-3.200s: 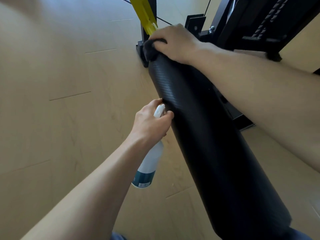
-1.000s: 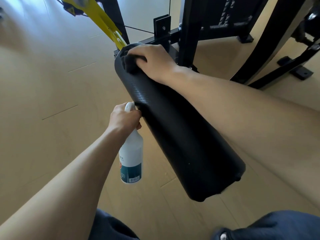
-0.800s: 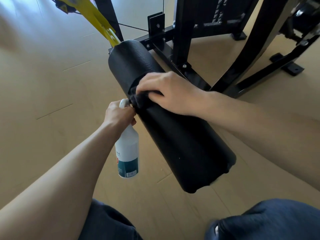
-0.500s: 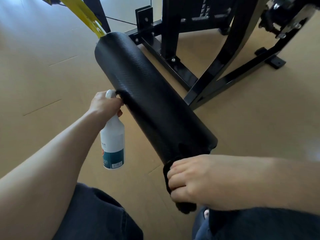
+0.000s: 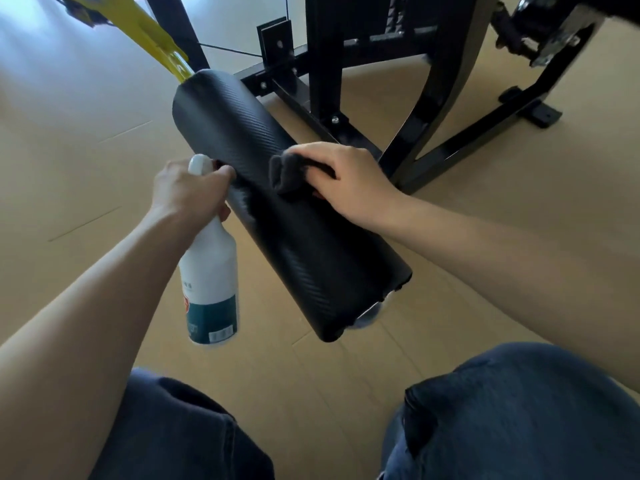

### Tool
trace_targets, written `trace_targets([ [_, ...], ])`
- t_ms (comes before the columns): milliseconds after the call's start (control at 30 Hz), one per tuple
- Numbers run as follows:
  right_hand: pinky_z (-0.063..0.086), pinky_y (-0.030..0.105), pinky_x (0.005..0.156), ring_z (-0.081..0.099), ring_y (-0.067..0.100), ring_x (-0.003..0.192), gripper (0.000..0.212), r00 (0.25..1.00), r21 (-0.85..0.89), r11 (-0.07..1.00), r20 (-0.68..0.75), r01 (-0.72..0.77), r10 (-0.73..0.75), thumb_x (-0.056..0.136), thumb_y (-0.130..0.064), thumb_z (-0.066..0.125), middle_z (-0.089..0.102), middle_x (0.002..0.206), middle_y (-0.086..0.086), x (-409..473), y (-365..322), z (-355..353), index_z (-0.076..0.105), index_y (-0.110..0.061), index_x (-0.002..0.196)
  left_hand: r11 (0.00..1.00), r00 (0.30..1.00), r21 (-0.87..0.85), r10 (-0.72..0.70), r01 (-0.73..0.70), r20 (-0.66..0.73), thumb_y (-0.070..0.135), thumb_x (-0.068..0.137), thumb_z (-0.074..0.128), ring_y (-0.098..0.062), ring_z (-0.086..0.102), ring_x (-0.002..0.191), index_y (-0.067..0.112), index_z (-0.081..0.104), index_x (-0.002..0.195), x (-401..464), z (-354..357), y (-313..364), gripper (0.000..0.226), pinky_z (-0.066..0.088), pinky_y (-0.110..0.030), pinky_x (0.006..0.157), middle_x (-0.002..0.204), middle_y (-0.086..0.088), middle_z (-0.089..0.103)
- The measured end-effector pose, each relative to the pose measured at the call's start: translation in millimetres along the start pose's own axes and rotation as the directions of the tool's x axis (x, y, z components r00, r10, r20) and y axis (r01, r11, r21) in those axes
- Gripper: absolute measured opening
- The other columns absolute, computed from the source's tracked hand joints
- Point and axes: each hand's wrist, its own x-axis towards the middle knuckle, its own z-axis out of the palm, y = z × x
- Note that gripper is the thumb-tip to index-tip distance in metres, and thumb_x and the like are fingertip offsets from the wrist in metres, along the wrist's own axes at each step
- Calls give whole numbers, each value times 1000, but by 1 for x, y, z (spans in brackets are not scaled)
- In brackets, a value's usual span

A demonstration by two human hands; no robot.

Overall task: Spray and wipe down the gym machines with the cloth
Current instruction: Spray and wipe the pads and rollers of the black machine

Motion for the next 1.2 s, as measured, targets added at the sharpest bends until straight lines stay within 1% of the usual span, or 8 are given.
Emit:
trace_targets([
  [100,45,30,105,63,15,120,35,993,-75,990,8,121,-121,95,-9,54,71,126,-3,31,-11,13,71,-16,125,996,998,-55,-67,68,19,27,86,67,-28,63,60,20,67,78,-3,5,-6,11,58,-41,75,44,2,62],
  [267,44,35,107,62,20,121,36,978,-140,971,106,192,-178,95,-6,54,70,127,2,25,-18,3,71,-14,125,992,997,-101,-78,81,27,23,85,70,-24,60,56,17,69,81,-3,1,-11,7,55,-40,72,78,-12,72],
  [400,26,8,115,48,6,136,39,934,-101,967,301,232,-193,98,-2,59,62,140,-2,-43,-10,-31,66,-16,134,994,996,-81,-73,77,57,22,86,67,-23,60,54,10,71,88,-2,1,-14,12,54,-39,71,85,-14,71],
  [667,32,27,121,38,6,146,36,824,-134,900,476,415,-308,104,-17,50,56,147,-3,-81,-1,-46,62,-20,138,988,987,-97,-110,122,115,20,90,69,-24,57,58,-2,68,110,4,0,-25,30,52,-38,70,90,-15,69],
  [767,36,30,119,48,16,141,34,852,-198,867,376,458,-364,104,-16,51,57,146,4,-34,4,-26,63,-15,137,987,987,-109,-102,115,120,21,86,69,-23,58,55,-2,69,107,5,0,-24,31,51,-37,68,91,-18,74],
  [867,39,28,116,57,18,131,33,927,-186,918,211,350,-310,102,-11,54,64,137,6,35,2,4,67,-11,132,989,988,-101,-94,107,123,23,85,68,-24,61,57,7,73,93,6,1,-24,18,53,-39,71,97,-22,77],
  [1000,47,42,104,66,23,114,36,976,-235,947,58,218,-210,95,-17,50,73,120,3,97,-13,31,73,-15,122,991,988,-92,-88,100,125,25,87,69,-26,61,64,15,74,86,6,-1,-25,11,55,-41,76,95,-20,78],
  [1200,46,35,107,62,16,121,35,972,-171,958,85,229,-217,95,-4,52,70,126,2,32,-16,13,71,-10,124,993,987,-80,-69,82,146,25,87,71,-23,62,60,12,73,91,10,-3,-28,14,55,-40,71,101,-21,77],
])
